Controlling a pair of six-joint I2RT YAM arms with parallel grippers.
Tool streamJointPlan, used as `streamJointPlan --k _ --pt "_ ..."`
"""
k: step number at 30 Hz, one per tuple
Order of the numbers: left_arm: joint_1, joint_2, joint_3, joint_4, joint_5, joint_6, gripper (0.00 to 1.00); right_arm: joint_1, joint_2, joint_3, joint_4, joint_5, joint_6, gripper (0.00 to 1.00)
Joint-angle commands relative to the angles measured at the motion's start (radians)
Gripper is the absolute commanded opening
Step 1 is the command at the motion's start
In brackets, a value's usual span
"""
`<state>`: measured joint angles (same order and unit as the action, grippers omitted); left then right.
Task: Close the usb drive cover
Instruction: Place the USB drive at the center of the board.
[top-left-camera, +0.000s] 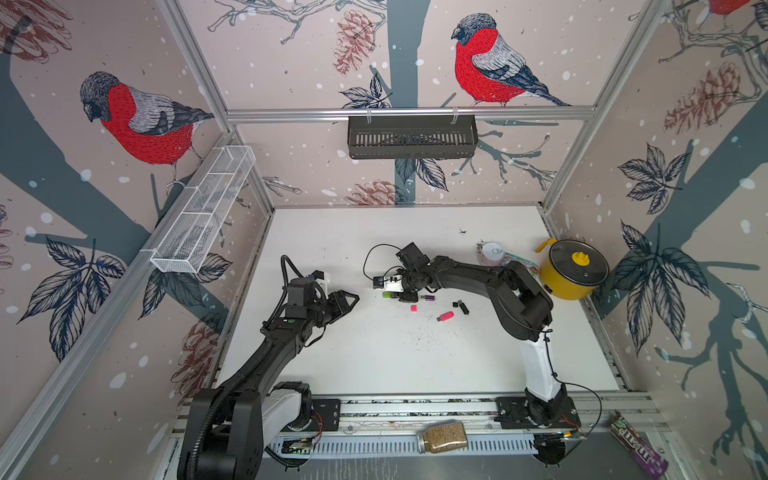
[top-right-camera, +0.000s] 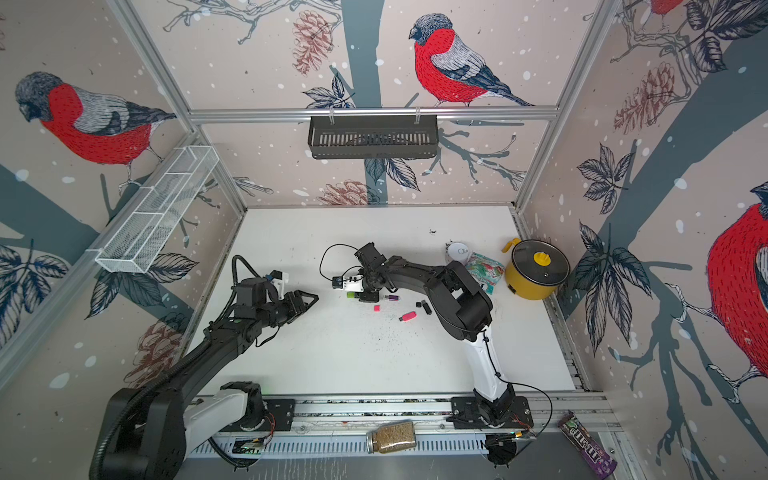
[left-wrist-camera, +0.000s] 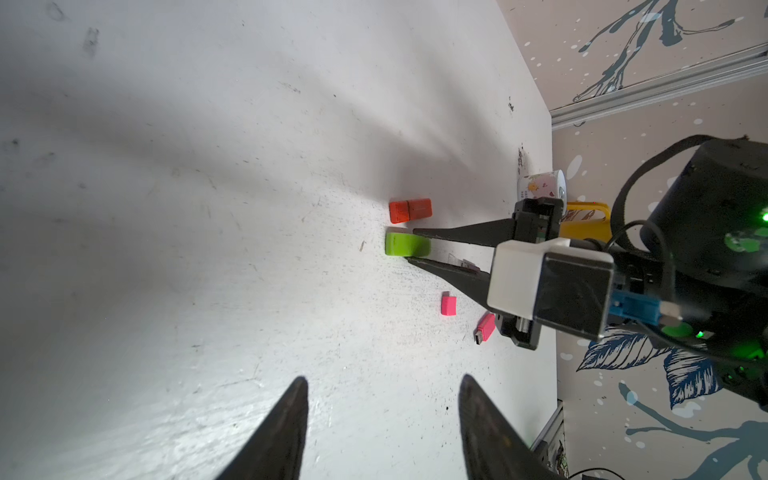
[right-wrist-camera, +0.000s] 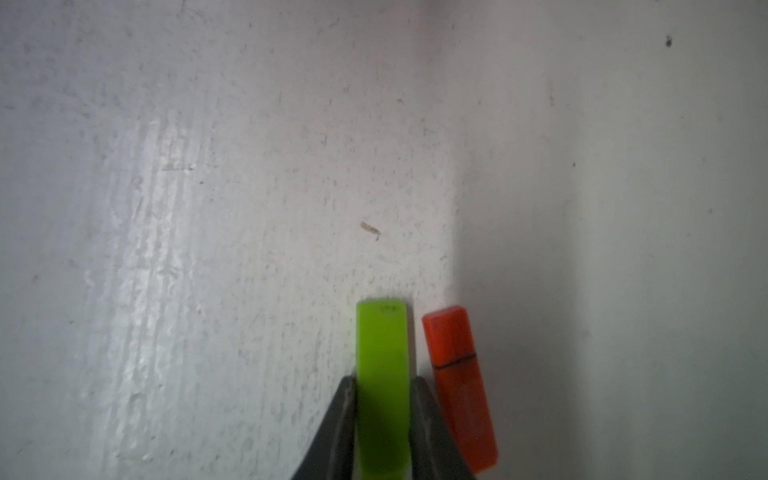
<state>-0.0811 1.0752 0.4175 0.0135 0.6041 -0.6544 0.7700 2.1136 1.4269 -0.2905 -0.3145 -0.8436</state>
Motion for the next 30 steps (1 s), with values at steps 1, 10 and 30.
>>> streamJointPlan --k 1,10,30 --pt "0.001 0.002 -0.002 0.032 0.022 0.004 0.57 0.0 -0.02 -0.034 -0.067 0.02 -0.006 0.23" --pt "0.001 0.005 -0.002 0.037 0.037 0.002 0.57 -0.002 -0.025 -0.058 -0.048 0.014 -0.009 0.26" --pt "0.0 0.076 0.038 0.086 0.139 -0.005 0.57 -0.024 -0.313 -0.255 0.15 -0.017 0.099 0.39"
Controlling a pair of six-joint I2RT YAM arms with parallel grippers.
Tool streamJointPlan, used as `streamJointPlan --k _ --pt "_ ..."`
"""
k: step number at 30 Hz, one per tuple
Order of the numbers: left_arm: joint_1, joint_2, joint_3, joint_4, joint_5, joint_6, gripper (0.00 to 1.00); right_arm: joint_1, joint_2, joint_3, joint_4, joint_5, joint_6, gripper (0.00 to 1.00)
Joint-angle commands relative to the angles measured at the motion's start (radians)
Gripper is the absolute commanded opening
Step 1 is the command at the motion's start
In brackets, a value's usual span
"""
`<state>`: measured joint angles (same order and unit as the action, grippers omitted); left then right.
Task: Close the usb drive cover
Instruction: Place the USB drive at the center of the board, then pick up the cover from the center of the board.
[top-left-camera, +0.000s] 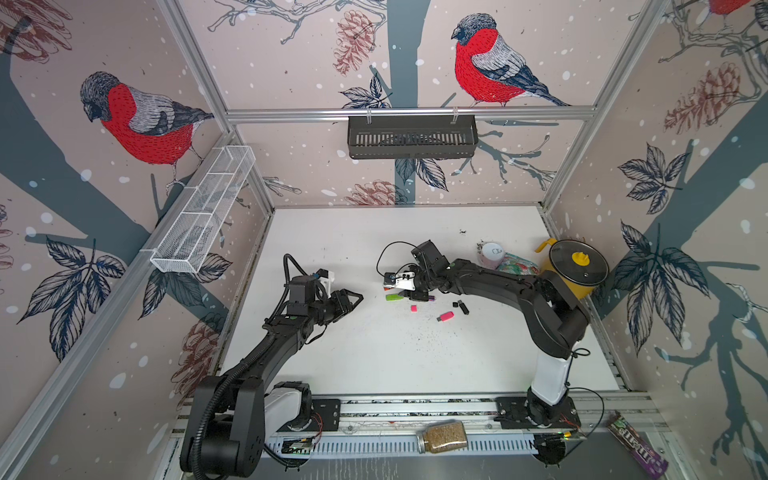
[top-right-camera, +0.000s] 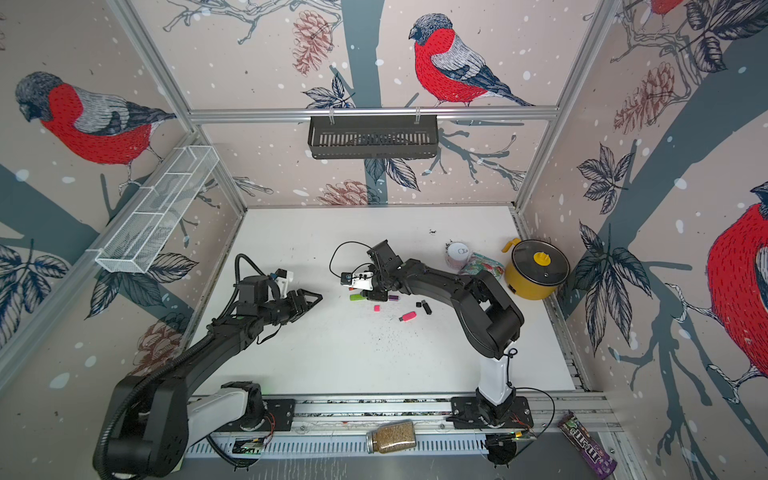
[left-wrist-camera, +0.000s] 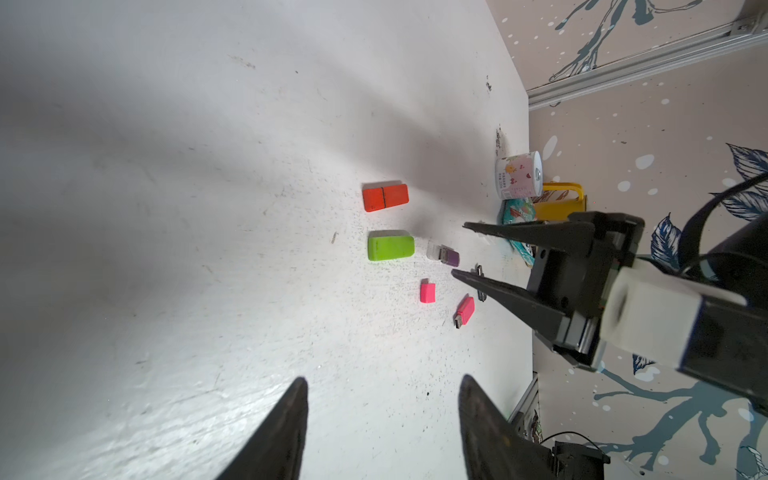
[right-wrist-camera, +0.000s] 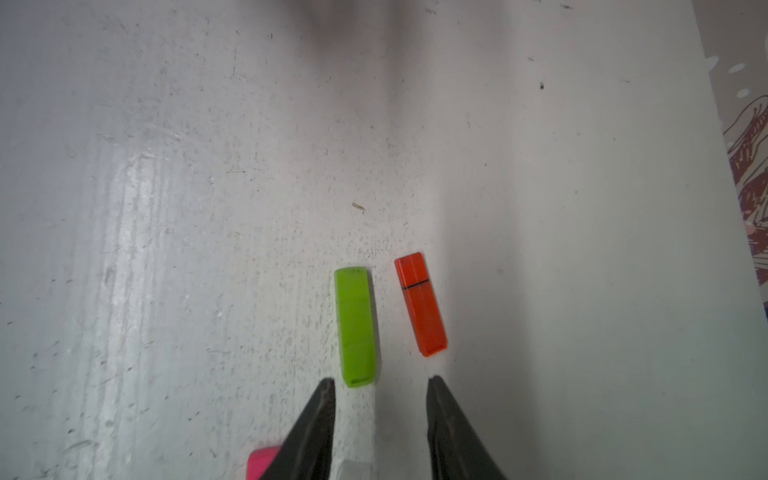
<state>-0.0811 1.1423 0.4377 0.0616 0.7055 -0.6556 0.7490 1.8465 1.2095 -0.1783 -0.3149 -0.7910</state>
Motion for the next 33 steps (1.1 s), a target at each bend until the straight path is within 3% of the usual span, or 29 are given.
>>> streamJointPlan --k 1,9,15,24,33 --pt "0.0 0.013 0.024 0.037 0.043 -0.004 0.58 -0.004 -0.065 -0.06 0.04 -0.019 0.049 0.39" --pt "-0.028 0.024 0.031 0.07 0.064 -0.015 0.58 0.002 -0.182 -0.254 0.039 0.002 0.04 0.41" --pt "-0.128 0.005 0.034 0.079 0.033 -0.037 0.58 0.0 -0.196 -0.323 0.049 0.023 0.004 0.41" --pt "-0.143 -0.003 -0.057 0.246 0.057 -0.177 0.58 -0.025 -0.151 -0.331 0.067 0.009 -0.04 0.42" --pt "-0.153 -0.012 -0.076 0.265 0.049 -0.203 0.58 -0.042 -0.078 -0.291 0.066 -0.015 -0.061 0.43"
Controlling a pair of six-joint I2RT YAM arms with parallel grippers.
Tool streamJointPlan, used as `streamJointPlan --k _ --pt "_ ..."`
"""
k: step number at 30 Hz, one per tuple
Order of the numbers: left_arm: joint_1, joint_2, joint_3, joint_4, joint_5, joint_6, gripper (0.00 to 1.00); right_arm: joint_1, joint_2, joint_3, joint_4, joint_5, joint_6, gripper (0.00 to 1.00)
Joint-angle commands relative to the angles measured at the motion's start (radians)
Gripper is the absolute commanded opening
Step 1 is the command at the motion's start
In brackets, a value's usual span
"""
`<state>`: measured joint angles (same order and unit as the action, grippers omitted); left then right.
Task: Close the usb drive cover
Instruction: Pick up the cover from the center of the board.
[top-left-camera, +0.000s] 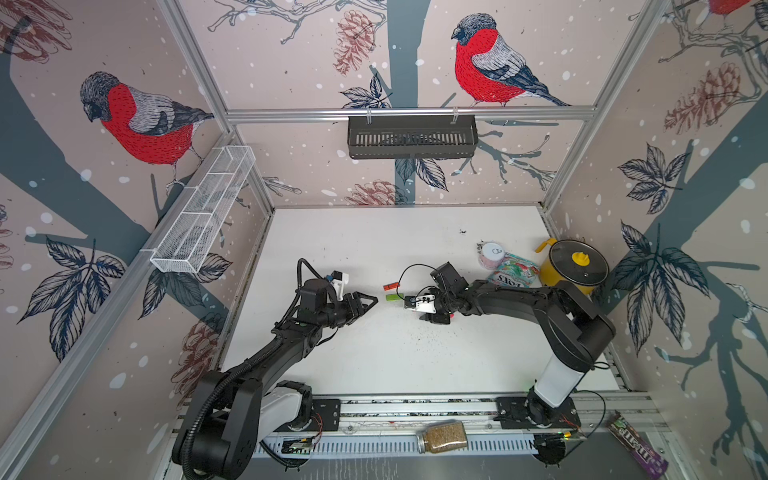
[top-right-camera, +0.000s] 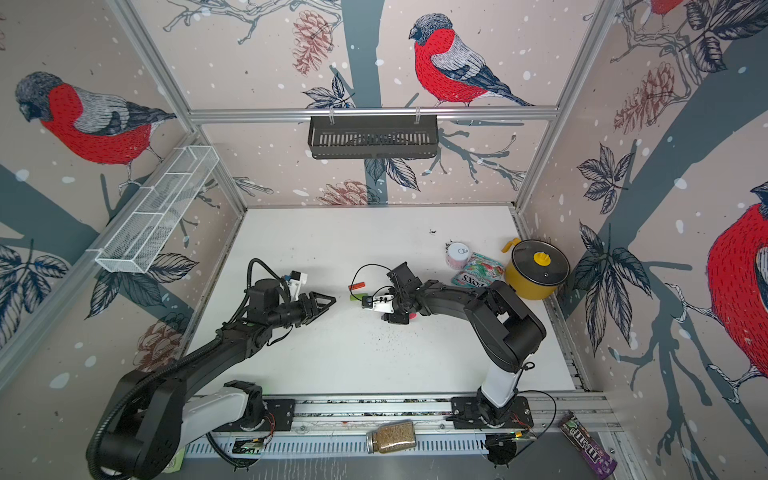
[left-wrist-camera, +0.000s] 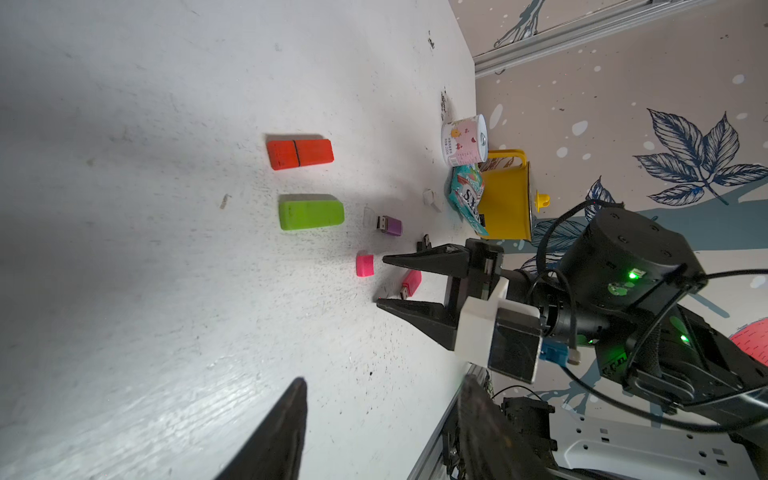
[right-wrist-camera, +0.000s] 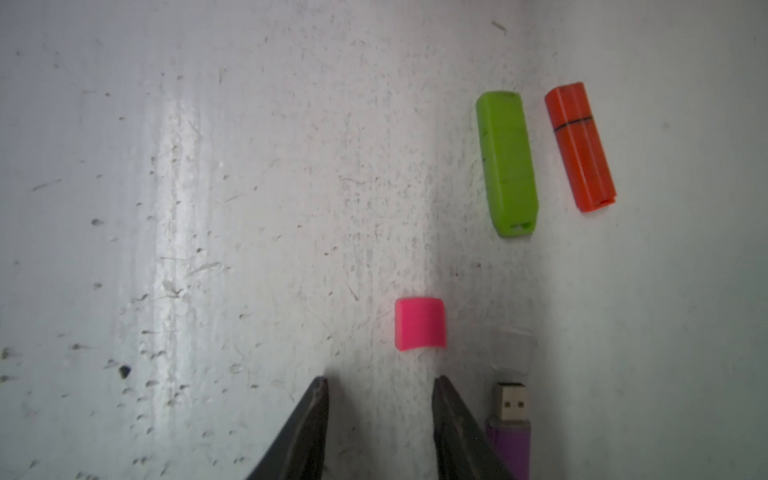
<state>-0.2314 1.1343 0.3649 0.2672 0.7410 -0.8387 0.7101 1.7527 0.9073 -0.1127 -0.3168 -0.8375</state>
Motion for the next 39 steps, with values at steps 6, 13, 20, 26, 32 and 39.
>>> streamJointPlan --k 6,13,20,26,32,39 --pt "-0.02 0.016 -0.001 0.07 0.012 -0.023 0.58 -0.013 0.058 0.056 -0.038 -0.012 -0.02 0.42" --pt "-0.03 0.026 0.003 0.066 0.011 -0.02 0.58 -0.015 0.095 0.094 -0.099 -0.014 -0.043 0.38" --pt "-0.03 0.039 0.006 0.065 0.015 -0.014 0.58 -0.015 0.123 0.125 -0.159 -0.025 -0.046 0.34" --pt "-0.029 0.047 0.007 0.069 0.018 -0.013 0.58 -0.027 0.148 0.159 -0.204 -0.022 -0.032 0.32" --pt "-0.03 0.056 0.006 0.078 0.026 -0.014 0.58 -0.037 0.153 0.169 -0.242 -0.022 -0.034 0.34" --pt "-0.03 0.077 0.011 0.087 0.037 -0.01 0.58 -0.038 0.154 0.173 -0.286 -0.033 -0.041 0.35"
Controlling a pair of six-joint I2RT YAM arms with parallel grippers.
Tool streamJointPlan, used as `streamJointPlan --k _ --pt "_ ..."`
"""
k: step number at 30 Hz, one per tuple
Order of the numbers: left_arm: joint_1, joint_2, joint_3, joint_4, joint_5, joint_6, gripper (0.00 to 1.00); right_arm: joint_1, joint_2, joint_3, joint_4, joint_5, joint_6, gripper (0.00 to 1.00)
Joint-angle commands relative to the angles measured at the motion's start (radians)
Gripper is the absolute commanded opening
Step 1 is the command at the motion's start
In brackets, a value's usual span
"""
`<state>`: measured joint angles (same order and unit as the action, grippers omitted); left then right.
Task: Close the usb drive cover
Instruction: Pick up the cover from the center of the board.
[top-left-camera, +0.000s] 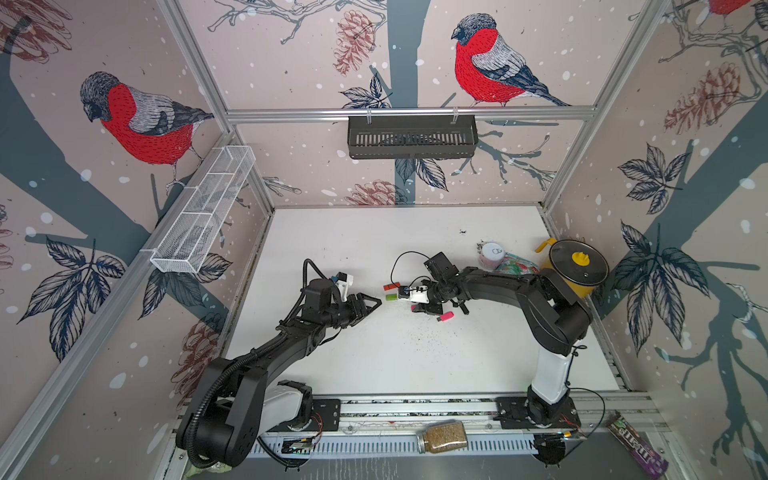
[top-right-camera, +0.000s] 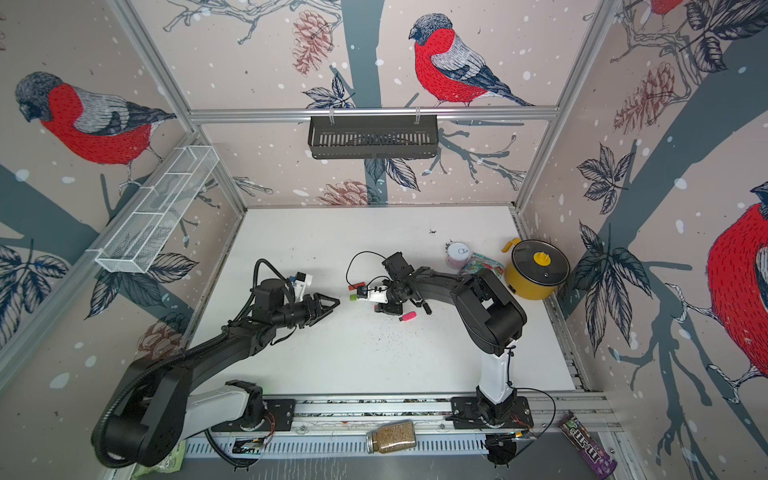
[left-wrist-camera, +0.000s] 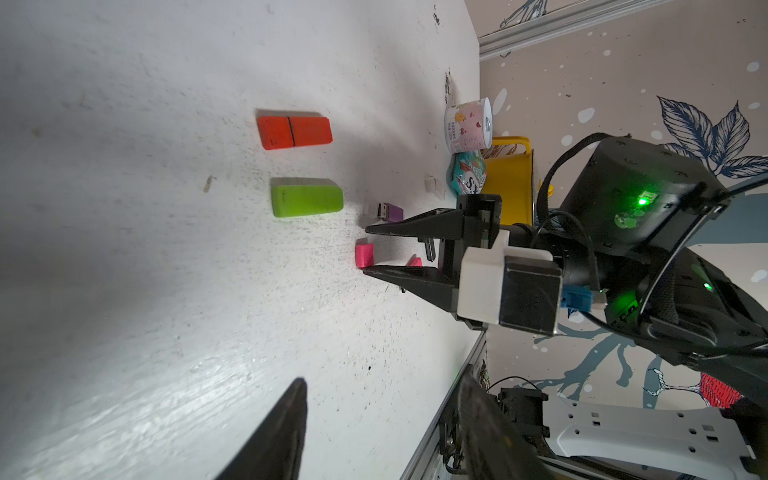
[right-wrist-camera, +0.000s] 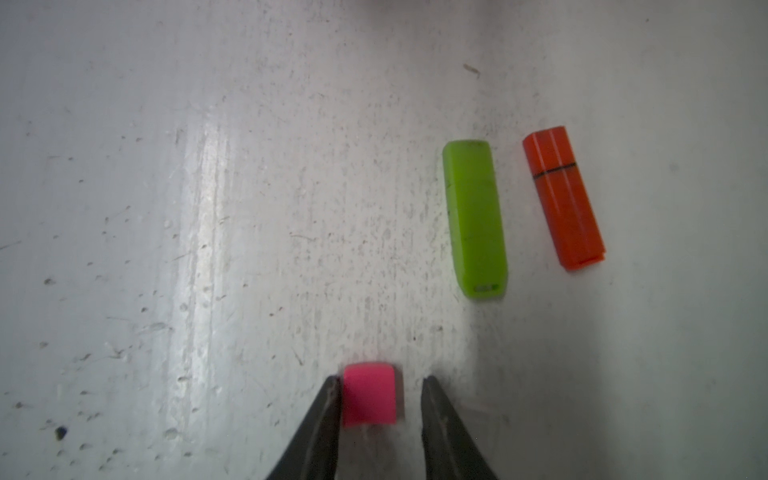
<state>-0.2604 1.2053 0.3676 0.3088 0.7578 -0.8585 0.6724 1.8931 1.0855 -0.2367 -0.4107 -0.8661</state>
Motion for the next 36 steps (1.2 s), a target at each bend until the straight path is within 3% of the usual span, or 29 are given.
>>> streamJointPlan --k 1,16,24,36 --pt "-0.001 0.009 0.008 0.047 0.021 0.009 0.58 0.0 0.014 -0.006 -0.165 0.059 -0.011 0.34" --pt "-0.001 0.038 0.015 0.056 0.04 0.024 0.58 -0.002 0.064 0.024 -0.204 0.082 0.008 0.26" --pt "0.0 0.067 0.025 0.063 0.058 0.036 0.58 -0.002 0.082 0.045 -0.248 0.098 0.012 0.3" --pt "-0.002 0.064 0.019 0.072 0.06 0.03 0.58 -0.001 0.065 0.039 -0.248 0.087 0.013 0.23"
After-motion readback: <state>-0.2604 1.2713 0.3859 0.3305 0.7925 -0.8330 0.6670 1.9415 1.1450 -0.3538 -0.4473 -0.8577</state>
